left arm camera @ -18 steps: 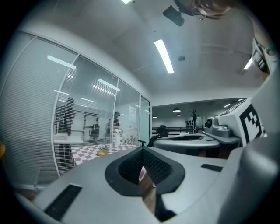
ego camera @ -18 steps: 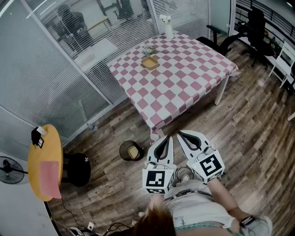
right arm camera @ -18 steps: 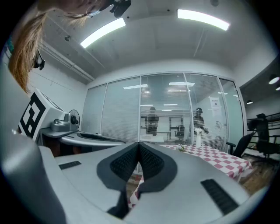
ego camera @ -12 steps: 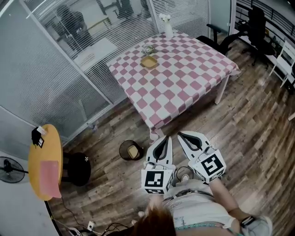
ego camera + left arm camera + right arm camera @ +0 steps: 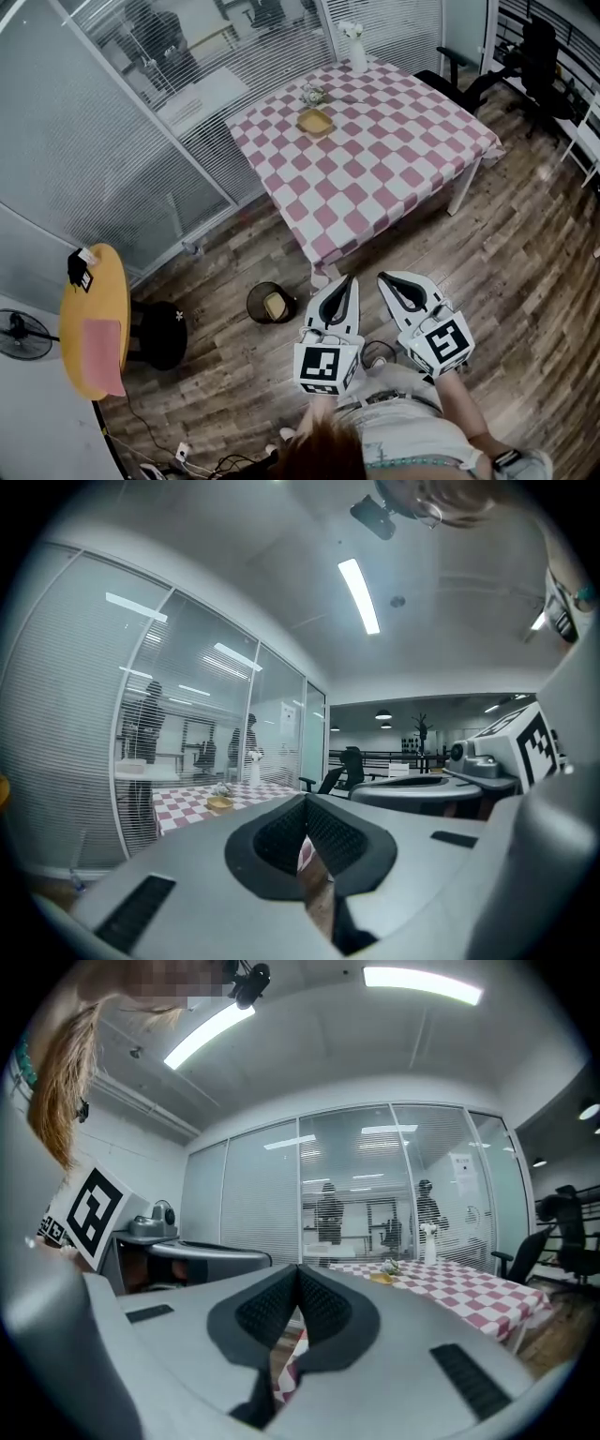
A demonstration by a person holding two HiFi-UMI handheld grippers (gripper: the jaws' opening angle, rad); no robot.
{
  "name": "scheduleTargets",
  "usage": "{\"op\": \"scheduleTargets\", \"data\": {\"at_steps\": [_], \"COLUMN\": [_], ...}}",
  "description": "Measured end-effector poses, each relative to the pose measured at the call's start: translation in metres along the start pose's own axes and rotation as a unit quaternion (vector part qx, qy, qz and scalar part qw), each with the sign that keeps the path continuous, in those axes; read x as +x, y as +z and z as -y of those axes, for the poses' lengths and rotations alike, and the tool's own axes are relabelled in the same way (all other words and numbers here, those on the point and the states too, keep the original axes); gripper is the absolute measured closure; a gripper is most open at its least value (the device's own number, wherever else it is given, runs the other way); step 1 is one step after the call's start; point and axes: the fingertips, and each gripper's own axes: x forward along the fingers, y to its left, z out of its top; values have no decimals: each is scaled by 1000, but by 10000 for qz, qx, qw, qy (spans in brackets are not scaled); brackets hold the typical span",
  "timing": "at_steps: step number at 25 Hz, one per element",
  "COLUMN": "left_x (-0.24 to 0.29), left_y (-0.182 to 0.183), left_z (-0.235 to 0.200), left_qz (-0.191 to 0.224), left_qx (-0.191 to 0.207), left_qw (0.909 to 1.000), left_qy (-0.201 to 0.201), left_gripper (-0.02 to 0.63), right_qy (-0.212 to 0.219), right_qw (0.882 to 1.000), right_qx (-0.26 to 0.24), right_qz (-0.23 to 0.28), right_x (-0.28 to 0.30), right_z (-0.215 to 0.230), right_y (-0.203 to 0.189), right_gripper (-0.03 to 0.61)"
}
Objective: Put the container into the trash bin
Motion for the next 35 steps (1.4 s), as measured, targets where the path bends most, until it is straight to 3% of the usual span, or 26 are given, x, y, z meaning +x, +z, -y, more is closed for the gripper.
{"op": "scheduleTargets", "data": {"at_steps": [10,23,35], "left_x": [70,166,207], "left_y": [5,31,35], "left_z": [-42,-172,-244], "left_qz": [-7,43,47], "left_qx": [-117,-74,-15], "left_qw": [9991,9974,9970], "left_qy": [-407,-713,-775], "left_gripper": [609,609,609], "right_qy": [-322,-633,-477], "right_qw": [9994,9978,9985], "right_qx": [63,-57,-280], "right_qz": [70,182,-39], "right_x": [66,217,306], "right_z": [51,101,111], "right_y": [1,20,14], "right_gripper": [584,584,584]}}
